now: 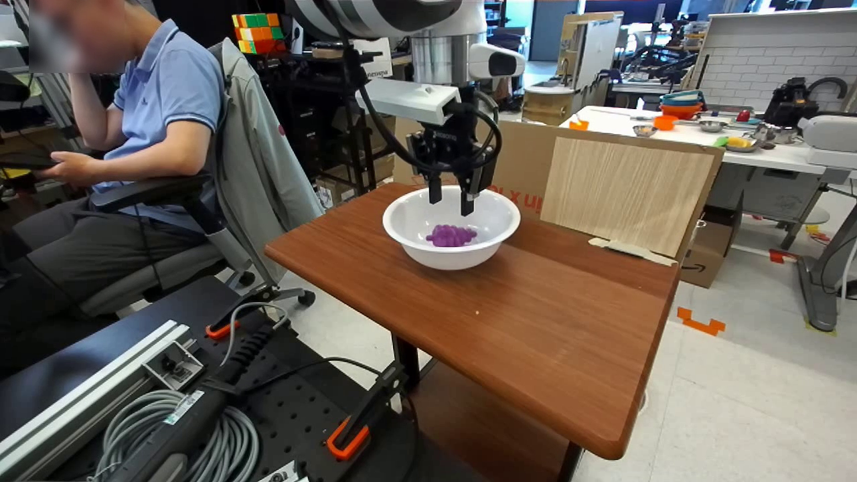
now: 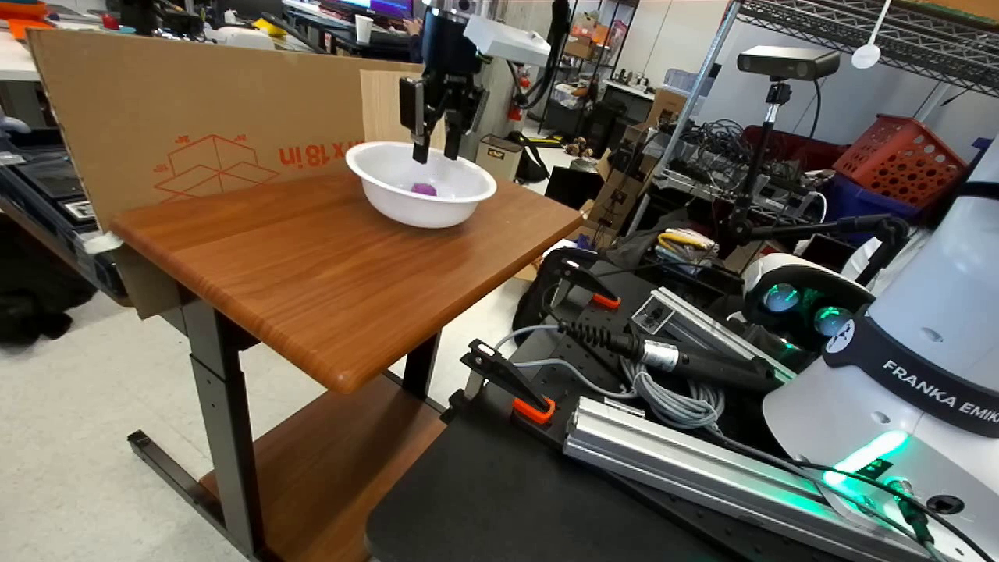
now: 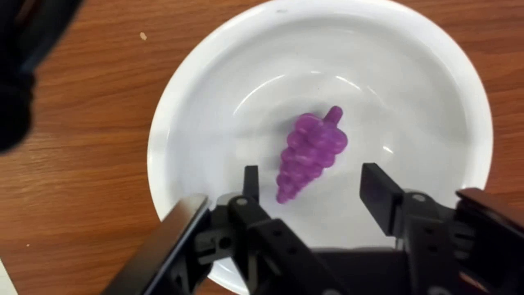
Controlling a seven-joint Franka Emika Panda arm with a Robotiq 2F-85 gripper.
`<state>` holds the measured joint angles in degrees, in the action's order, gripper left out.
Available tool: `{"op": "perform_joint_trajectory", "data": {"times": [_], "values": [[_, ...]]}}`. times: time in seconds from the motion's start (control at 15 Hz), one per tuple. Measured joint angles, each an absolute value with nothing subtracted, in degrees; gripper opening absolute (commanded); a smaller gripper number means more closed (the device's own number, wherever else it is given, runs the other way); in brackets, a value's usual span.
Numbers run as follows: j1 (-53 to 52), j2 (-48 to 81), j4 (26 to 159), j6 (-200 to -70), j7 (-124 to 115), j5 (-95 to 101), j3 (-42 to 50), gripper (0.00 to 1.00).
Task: Put the purple object in the bowl
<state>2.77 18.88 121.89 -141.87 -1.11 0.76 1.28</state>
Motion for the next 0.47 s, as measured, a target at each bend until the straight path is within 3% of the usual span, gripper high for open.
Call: {"op": "perform_joint_trajectory", "data": {"times": [0.07,0.47], "values": [[2.8,18.2,122.0,-141.9,-1.0,0.6,1.2,1.00],[2.8,12.3,123.1,-141.6,1.0,-2.9,0.5,1.00]]}}
